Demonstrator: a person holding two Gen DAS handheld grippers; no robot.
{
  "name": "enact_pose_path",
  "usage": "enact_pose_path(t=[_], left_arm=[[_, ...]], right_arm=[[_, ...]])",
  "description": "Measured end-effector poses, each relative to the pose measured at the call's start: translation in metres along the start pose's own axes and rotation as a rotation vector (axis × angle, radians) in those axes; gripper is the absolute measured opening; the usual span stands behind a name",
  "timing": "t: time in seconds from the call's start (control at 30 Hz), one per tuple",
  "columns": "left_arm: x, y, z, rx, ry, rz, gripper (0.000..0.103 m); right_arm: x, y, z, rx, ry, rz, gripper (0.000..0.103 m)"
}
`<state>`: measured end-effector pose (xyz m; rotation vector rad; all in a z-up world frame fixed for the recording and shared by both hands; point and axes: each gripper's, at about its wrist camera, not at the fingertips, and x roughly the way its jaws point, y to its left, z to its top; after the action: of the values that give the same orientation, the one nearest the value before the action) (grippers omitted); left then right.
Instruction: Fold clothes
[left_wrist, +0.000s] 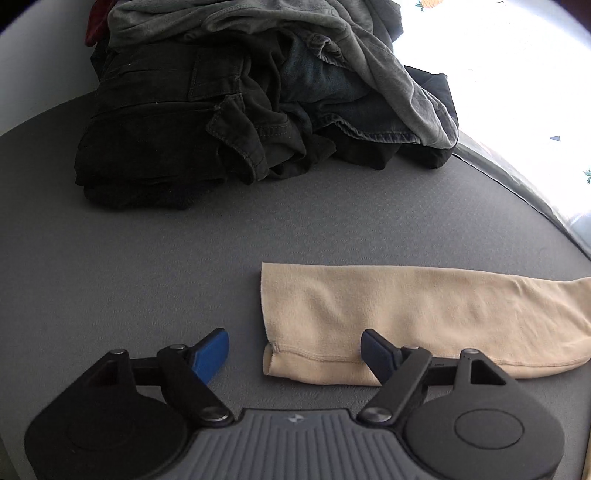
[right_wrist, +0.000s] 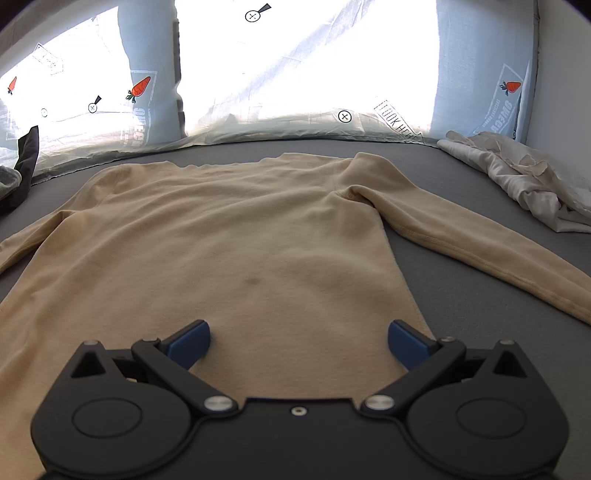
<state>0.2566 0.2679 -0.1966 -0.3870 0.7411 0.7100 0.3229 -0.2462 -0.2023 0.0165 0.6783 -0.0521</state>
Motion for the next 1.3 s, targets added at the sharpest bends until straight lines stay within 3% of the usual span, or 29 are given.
enact_pose_path(t=[0.03,0.07,0.13,0.27,0.37,0.43,0.5,0.57,0.63,0.73,0.83,0.9,1.03,1.17,1.27,1.3], left_arm=[[0.000,-0.003,-0.001,0.012,-0.014,-0.002,0.062],[0.000,-0.006,-0.001,0.023,-0.024,0.007,0.038],[0.001,-0.010,0.005,0.003,-0.018,-0.054,0.007],[-0.005,-0.031,0.017,-0.002,-0.023,-0.165,0.006],[-0.022,-0.064,0.023,0.033,-0.025,-0.331,0.005],[-0.034,-0.095,0.019,0.113,0.027,-0.488,0.006],[-0.046,-0.127,0.014,0.197,0.083,-0.646,0.012],[-0.053,-0.152,0.005,0.299,0.135,-0.708,0.038],[-0.058,-0.166,-0.005,0.365,0.142,-0.708,0.051],[-0.053,-0.162,-0.005,0.291,0.183,-0.688,0.060],[-0.042,-0.145,0.004,0.161,0.217,-0.621,0.063],[-0.036,-0.132,0.011,0.127,0.227,-0.545,0.063],[-0.020,-0.105,0.018,0.048,0.287,-0.433,0.063],[-0.006,-0.083,0.013,-0.019,0.338,-0.369,0.064],[-0.005,-0.078,0.013,-0.053,0.337,-0.389,0.068],[-0.004,-0.078,0.014,-0.055,0.342,-0.389,0.069]], right_arm=[[0.000,0.000,0.000,0.000,0.000,0.000,0.103],[0.000,0.000,0.000,0.000,0.000,0.000,0.103],[0.000,0.000,0.000,0.000,0.000,0.000,0.103],[0.000,0.000,0.000,0.000,0.000,0.000,0.103],[0.000,0.000,0.000,0.000,0.000,0.000,0.103],[0.000,0.000,0.000,0.000,0.000,0.000,0.103],[0.000,0.000,0.000,0.000,0.000,0.000,0.103],[0.000,0.000,0.000,0.001,0.000,0.001,0.103],[0.000,-0.001,0.000,0.004,0.001,0.002,0.103],[0.000,-0.001,0.001,0.003,0.012,0.006,0.103],[0.002,-0.003,0.007,0.002,0.053,0.018,0.103],[0.004,-0.005,0.014,0.006,0.097,0.028,0.103],[0.002,-0.024,0.025,0.213,0.118,0.140,0.102],[-0.006,-0.032,0.037,0.400,0.053,0.214,0.076],[-0.006,-0.023,0.048,0.479,0.008,0.262,0.073],[0.000,-0.018,0.051,0.506,0.042,0.326,0.059]])
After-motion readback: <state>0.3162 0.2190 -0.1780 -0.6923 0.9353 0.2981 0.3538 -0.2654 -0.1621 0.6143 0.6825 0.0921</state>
